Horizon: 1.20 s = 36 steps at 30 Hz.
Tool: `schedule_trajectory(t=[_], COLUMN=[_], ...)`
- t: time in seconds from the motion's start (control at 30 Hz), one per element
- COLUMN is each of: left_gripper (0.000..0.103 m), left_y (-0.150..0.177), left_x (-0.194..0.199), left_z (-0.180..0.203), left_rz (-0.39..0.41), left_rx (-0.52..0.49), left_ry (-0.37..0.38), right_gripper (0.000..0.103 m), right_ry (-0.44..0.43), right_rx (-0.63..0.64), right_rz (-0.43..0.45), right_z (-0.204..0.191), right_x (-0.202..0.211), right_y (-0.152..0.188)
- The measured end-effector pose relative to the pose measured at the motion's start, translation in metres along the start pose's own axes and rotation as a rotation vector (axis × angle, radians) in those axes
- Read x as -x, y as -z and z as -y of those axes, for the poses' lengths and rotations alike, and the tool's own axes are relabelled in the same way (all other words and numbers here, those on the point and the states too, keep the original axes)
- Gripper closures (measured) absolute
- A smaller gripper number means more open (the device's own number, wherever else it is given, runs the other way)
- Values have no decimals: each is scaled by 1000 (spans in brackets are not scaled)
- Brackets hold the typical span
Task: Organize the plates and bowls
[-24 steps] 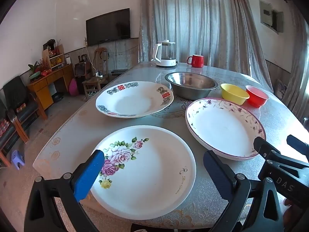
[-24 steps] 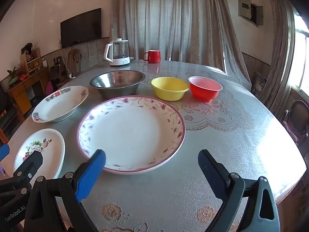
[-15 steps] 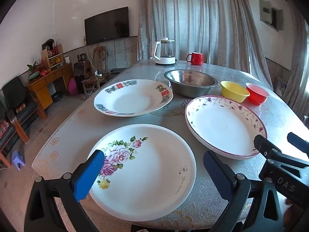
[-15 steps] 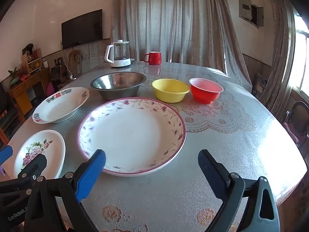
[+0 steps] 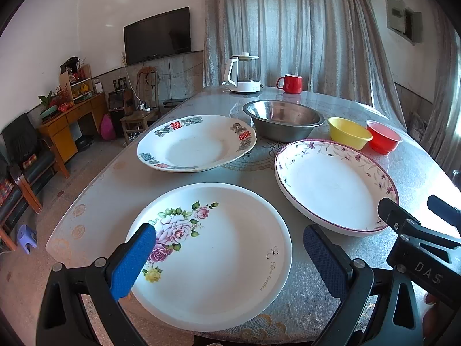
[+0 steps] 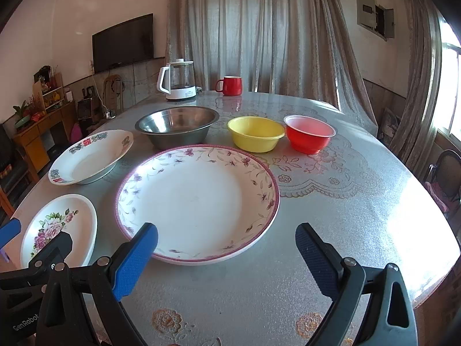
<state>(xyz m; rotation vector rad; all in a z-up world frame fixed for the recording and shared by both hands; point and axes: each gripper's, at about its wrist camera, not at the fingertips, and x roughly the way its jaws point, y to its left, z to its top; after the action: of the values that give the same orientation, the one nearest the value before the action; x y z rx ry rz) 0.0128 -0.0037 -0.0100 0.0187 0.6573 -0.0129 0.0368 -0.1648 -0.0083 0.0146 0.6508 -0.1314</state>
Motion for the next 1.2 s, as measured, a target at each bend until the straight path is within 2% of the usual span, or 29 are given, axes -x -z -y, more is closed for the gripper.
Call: schedule_trajectory(t=[1.03,1.2], left_gripper=[0,0], left_y=[-6,-8], left_x=[-6,-7], left_z=[7,10], left_rz=[-15,-17], left_rx=[-12,-22], left_ry=[-1,1], right_gripper=[5,8], right_ry=[-35,-38], right_rx=[-13,-29], right_rz=[-10,-15], right_z=[6,12], right_x=[-11,-15], right_y=[-1,-2])
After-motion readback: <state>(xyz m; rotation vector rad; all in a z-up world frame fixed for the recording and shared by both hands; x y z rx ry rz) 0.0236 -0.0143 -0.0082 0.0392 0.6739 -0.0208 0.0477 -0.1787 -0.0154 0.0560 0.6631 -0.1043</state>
